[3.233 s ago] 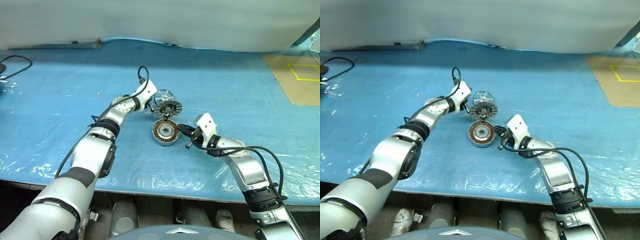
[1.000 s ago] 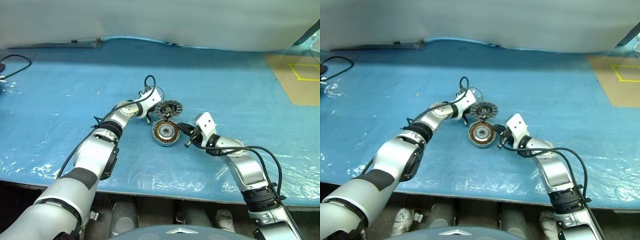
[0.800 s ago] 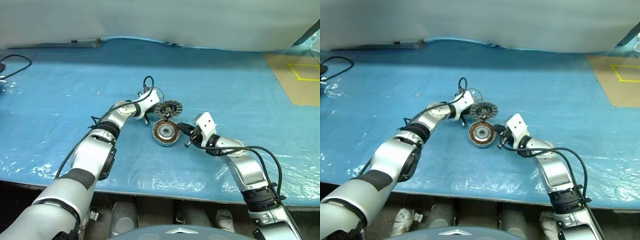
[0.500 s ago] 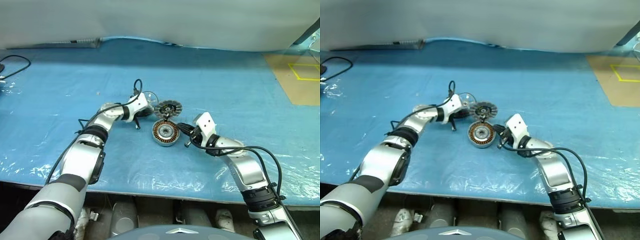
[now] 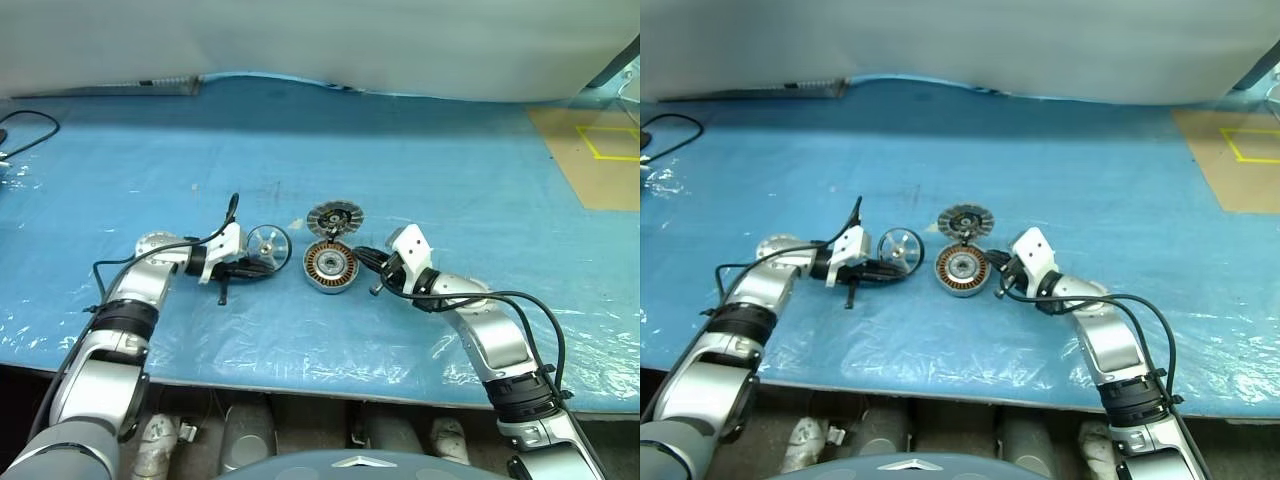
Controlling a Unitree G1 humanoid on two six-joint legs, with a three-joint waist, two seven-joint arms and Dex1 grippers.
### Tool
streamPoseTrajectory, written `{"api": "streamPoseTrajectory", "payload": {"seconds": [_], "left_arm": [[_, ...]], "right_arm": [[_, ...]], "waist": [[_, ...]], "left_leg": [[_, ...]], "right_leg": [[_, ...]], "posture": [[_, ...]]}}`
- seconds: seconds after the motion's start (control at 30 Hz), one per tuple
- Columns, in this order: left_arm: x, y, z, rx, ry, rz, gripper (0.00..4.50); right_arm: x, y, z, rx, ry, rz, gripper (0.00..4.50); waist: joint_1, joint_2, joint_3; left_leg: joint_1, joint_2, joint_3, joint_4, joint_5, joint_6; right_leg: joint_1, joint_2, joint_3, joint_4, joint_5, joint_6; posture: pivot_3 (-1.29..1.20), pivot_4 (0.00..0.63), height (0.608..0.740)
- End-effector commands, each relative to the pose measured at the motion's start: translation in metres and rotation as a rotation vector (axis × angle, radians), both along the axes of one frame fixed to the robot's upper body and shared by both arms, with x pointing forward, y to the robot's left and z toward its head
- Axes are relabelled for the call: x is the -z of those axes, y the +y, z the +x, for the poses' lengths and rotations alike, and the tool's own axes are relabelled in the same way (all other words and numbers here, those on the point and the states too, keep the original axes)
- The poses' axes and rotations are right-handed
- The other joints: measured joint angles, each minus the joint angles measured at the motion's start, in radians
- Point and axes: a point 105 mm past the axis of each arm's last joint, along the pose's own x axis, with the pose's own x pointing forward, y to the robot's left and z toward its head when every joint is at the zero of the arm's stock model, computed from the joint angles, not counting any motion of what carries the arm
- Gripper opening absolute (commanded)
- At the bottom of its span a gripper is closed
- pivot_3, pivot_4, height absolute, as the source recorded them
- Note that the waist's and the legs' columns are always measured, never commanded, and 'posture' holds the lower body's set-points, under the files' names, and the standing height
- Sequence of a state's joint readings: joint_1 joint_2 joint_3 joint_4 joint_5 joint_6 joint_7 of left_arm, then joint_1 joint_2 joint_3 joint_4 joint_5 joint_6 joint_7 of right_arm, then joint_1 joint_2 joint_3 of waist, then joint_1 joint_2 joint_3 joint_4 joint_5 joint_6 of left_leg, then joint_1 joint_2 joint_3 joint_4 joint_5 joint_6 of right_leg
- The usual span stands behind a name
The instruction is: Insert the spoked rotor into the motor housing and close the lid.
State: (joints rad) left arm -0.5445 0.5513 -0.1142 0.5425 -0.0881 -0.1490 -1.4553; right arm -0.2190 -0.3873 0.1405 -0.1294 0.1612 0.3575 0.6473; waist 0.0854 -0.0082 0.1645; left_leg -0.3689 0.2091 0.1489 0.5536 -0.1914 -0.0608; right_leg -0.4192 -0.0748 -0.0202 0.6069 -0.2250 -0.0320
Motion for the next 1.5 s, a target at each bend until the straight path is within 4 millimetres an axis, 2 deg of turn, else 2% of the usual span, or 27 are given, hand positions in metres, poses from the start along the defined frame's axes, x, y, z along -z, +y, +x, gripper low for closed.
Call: {"api": "streamPoseTrajectory", "payload": {"seconds": [0.03,0.23,0.33,0.47,0.7,0.83,1.0,1.13,1.3,1.5], "left_arm": [[-0.014,-0.001,-0.003,0.004,-0.01,-0.012,0.04],[-0.046,-0.011,-0.006,0.006,0.03,-0.093,0.04],[-0.053,-0.013,-0.01,0.011,0.045,-0.106,0.77],[-0.058,-0.014,-0.015,0.017,0.051,-0.122,2.11],[-0.048,-0.009,-0.023,0.042,0.071,-0.103,4.44],[-0.055,0.0,-0.016,-0.027,0.047,-0.152,4.48],[-0.066,0.017,0.002,-0.187,0.008,-0.238,4.48],[-0.061,0.028,0.011,-0.271,0.041,-0.295,4.48],[-0.049,0.027,0.025,-0.289,0.051,-0.305,4.48],[-0.042,0.014,0.028,-0.179,0.092,-0.292,4.48]], "right_arm": [[-0.007,0.002,-0.001,-0.016,-0.02,0.015,0.0],[-0.007,0.0,-0.001,-0.014,-0.023,0.018,0.0],[-0.012,0.001,-0.003,-0.021,-0.038,0.043,0.0],[-0.022,0.005,-0.008,-0.062,-0.067,0.088,0.0],[-0.023,0.007,-0.014,-0.142,-0.068,0.065,0.0],[-0.023,0.008,-0.02,-0.193,-0.059,0.052,0.0],[-0.023,0.011,-0.026,-0.239,-0.046,0.07,0.0],[-0.022,0.015,-0.027,-0.269,-0.04,0.074,0.0],[-0.025,0.019,-0.031,-0.295,-0.025,0.118,0.0],[-0.029,0.018,-0.039,-0.328,-0.018,0.145,0.0]], "waist": [[0.0,0.0,0.0],[-0.007,0.0,0.0],[-0.014,0.0,0.0],[-0.017,0.0,0.0],[-0.017,0.0,0.0],[-0.016,0.0,0.0],[-0.017,0.0,0.0],[-0.017,0.0,0.0],[-0.014,0.0,0.0],[-0.013,0.0,0.0]], "left_leg": [[0.0,0.0,0.0,0.0,0.0,0.0],[0.0,0.0,0.0,0.0,0.0,0.0],[0.0,0.0,0.0,0.0,0.0,0.0],[0.0,0.0,0.0,0.0,0.0,0.0],[0.0,0.0,0.0,0.0,0.0,0.0],[0.0,0.0,0.0,0.001,0.0,0.0],[0.0,0.0,0.0,0.001,0.0,0.0],[0.0,0.0,0.0,0.002,0.0,0.0],[-0.001,0.0,0.0,0.005,0.0,0.001],[-0.001,0.0,0.0,0.007,0.0,0.001]], "right_leg": [[0.0,0.0,0.0,0.0,0.0,0.0],[0.0,0.0,0.0,0.0,0.0,0.0],[0.0,0.0,0.0,0.0,0.0,0.0],[0.0,0.0,0.0,0.0,0.0,0.0],[0.0,0.0,0.0,0.0,0.0,0.0],[0.0,0.0,0.0,0.0,0.0,0.0],[0.0,0.0,0.0,0.001,0.0,0.0],[0.0,0.0,0.0,0.001,0.0,0.0],[0.001,0.0,0.0,0.002,0.0,0.0],[0.001,0.0,0.0,0.003,0.0,-0.001]], "posture": [[0.0,0.15,0.74],[0.0,0.15,0.74],[0.0,0.15,0.74],[0.0,0.15,0.74],[0.0,0.15,0.74],[0.0,0.15,0.74],[0.0,0.15,0.74],[0.0,0.15,0.74],[0.0,0.15,0.74],[0.0,0.15,0.74]]}}
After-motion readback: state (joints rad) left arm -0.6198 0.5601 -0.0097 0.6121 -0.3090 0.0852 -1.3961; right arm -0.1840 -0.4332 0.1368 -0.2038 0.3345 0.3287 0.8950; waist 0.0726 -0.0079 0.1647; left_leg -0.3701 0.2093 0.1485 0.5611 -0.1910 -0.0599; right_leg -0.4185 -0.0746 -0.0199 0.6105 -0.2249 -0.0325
